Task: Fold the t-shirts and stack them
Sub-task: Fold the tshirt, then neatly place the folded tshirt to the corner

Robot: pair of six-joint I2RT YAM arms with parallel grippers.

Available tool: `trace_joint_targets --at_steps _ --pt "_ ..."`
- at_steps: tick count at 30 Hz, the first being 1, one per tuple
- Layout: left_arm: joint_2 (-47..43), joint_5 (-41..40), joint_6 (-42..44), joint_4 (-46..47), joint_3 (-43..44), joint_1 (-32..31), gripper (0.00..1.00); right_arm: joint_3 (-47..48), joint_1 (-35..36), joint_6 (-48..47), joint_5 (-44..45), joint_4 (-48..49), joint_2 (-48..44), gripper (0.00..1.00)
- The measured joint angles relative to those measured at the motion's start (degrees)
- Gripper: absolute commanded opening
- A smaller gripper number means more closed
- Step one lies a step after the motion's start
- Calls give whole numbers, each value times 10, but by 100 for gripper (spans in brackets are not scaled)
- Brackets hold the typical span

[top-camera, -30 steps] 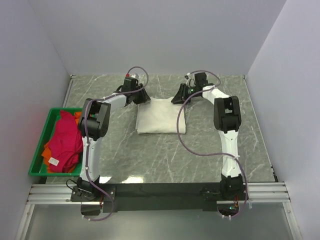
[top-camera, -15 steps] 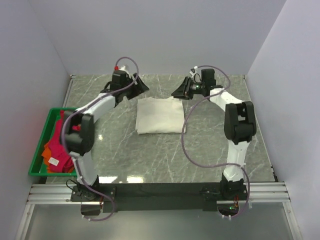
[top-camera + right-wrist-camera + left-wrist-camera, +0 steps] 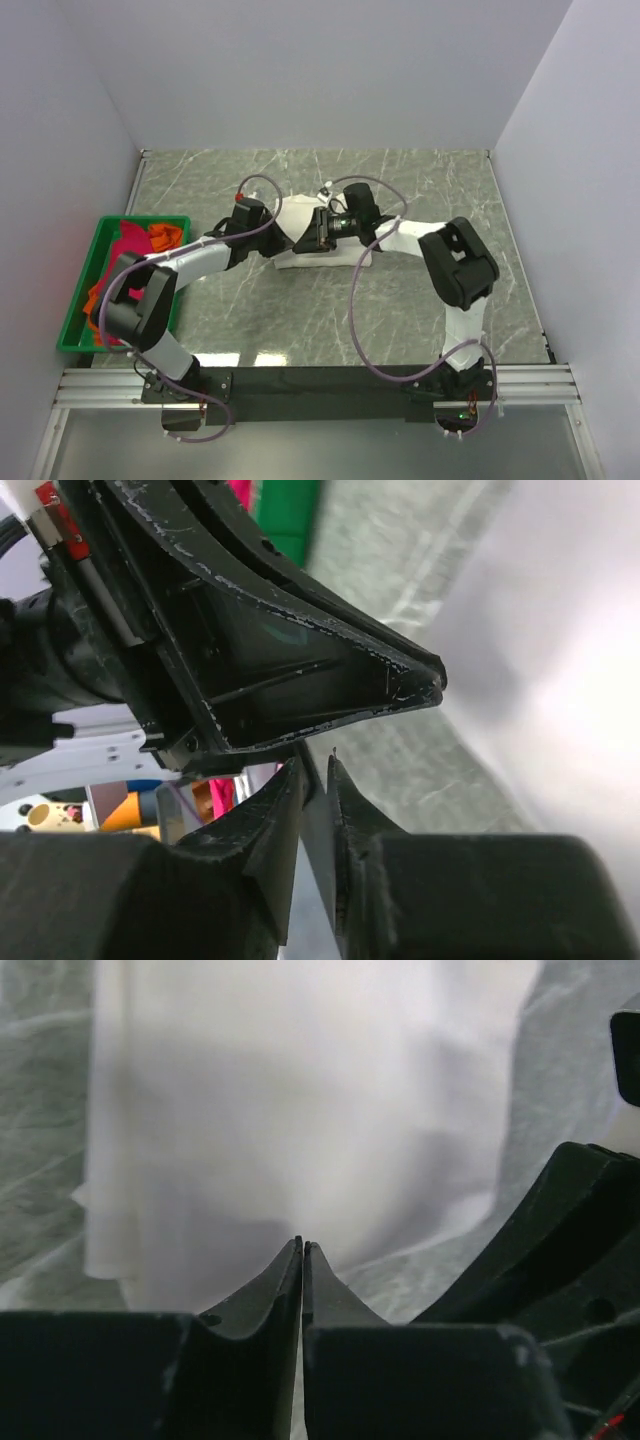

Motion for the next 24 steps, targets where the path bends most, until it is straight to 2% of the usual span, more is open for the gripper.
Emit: trace_joint_targets --at_steps 4,7,10,16,24 --pt "39 -17 -4 5 -8 3 2 13 1 -3 1 5 69 17" --pt "63 -28 -4 12 -8 9 1 45 -5 -11 6 -16 132 10" --pt "88 -30 -6 22 -10 16 1 49 -12 3 -2 -14 165 8" --pt "113 -10 -20 77 -19 25 1 27 -36 25 -12 24 159 8" --pt "119 2 -25 99 -23 30 1 -12 -124 -59 5 -81 82 6"
